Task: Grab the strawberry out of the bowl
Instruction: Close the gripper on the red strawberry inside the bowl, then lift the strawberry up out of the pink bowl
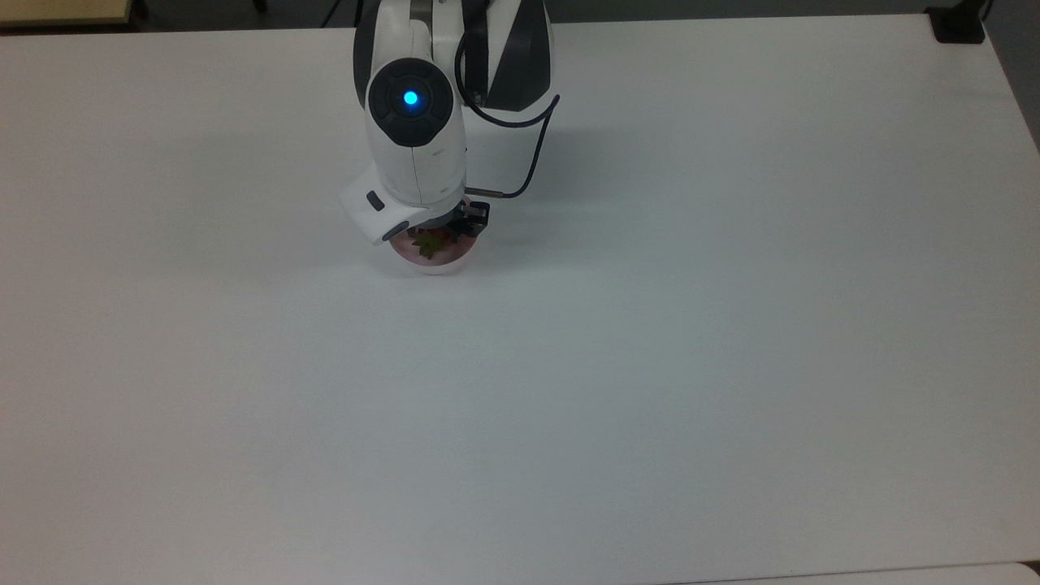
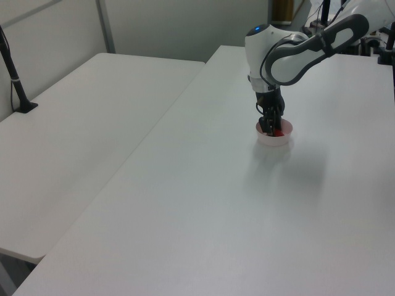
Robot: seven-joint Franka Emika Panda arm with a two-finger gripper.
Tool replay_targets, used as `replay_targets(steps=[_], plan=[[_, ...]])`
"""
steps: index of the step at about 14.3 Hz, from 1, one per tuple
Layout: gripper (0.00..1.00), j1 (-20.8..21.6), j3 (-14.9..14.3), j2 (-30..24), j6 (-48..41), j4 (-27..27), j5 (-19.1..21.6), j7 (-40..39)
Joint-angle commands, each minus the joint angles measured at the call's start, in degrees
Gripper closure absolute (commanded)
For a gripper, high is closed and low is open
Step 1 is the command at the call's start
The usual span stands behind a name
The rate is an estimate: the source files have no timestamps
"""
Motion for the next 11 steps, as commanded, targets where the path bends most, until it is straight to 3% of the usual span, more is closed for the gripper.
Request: replay_targets(steps=[1,9,11], plan=[[0.62,0.1,-0.1,-1.5,1.2,-1.3,0.0,0.9],[0.64,-1.5,-0.2,-6.3,-8.8,4.5,0.0,-0.3],[0.64,-4.8,-0.8,-5.4,-8.2,7.4,-0.7,-7.9]])
